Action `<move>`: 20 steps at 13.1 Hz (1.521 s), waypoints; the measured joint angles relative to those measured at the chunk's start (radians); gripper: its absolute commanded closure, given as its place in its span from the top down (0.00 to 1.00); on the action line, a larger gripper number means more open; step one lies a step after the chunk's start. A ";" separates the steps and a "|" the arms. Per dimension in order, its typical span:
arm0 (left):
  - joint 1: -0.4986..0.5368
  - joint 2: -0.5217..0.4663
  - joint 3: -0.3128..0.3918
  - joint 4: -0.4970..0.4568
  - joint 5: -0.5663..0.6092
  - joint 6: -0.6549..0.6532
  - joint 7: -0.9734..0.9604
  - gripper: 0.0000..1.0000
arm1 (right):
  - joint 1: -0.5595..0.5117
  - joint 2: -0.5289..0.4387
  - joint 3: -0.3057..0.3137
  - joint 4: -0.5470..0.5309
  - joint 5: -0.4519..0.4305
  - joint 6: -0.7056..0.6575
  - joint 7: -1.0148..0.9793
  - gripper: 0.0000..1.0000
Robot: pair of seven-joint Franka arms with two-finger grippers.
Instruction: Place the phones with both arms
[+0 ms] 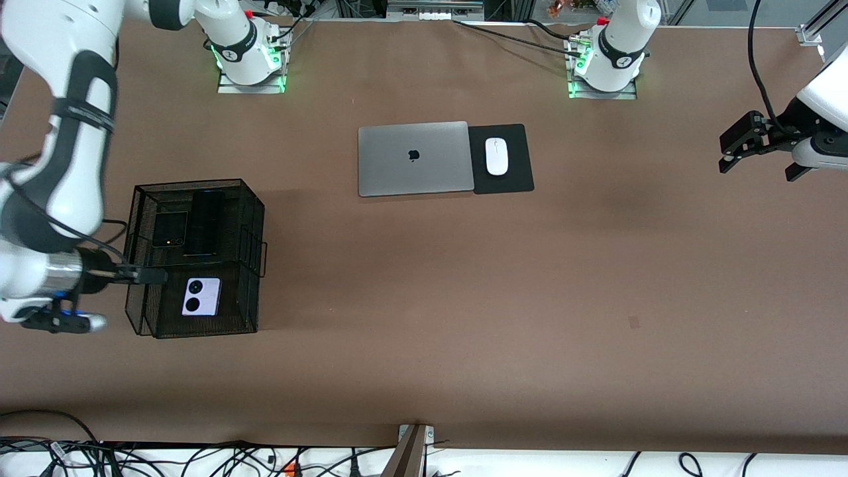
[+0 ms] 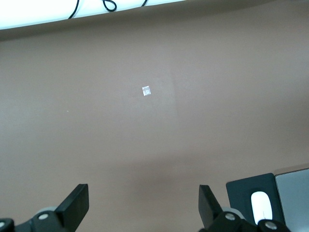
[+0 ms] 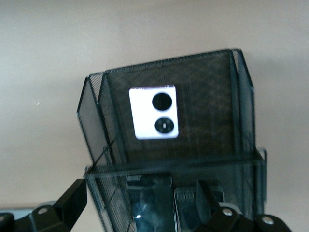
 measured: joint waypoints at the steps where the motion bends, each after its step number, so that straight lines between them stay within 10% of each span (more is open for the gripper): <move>1: 0.000 0.000 0.000 0.000 0.000 0.000 0.000 1.00 | -0.009 -0.013 0.000 0.018 0.001 -0.037 0.017 1.00; 7: 0.000 0.005 -0.001 0.000 0.000 0.000 0.000 1.00 | -0.030 -0.094 0.045 0.085 -0.079 -0.152 0.077 1.00; 13: -0.010 0.005 -0.005 0.000 0.000 0.000 0.000 1.00 | -0.323 -0.239 0.584 0.010 -0.452 -0.098 0.106 1.00; 17: -0.009 0.004 -0.004 0.000 0.000 -0.001 0.000 1.00 | -0.405 -0.414 0.674 -0.351 -0.501 0.173 0.105 1.00; 20: -0.008 0.006 -0.003 0.000 0.000 -0.002 0.000 1.00 | -0.497 -0.467 0.824 -0.423 -0.600 0.208 0.174 1.00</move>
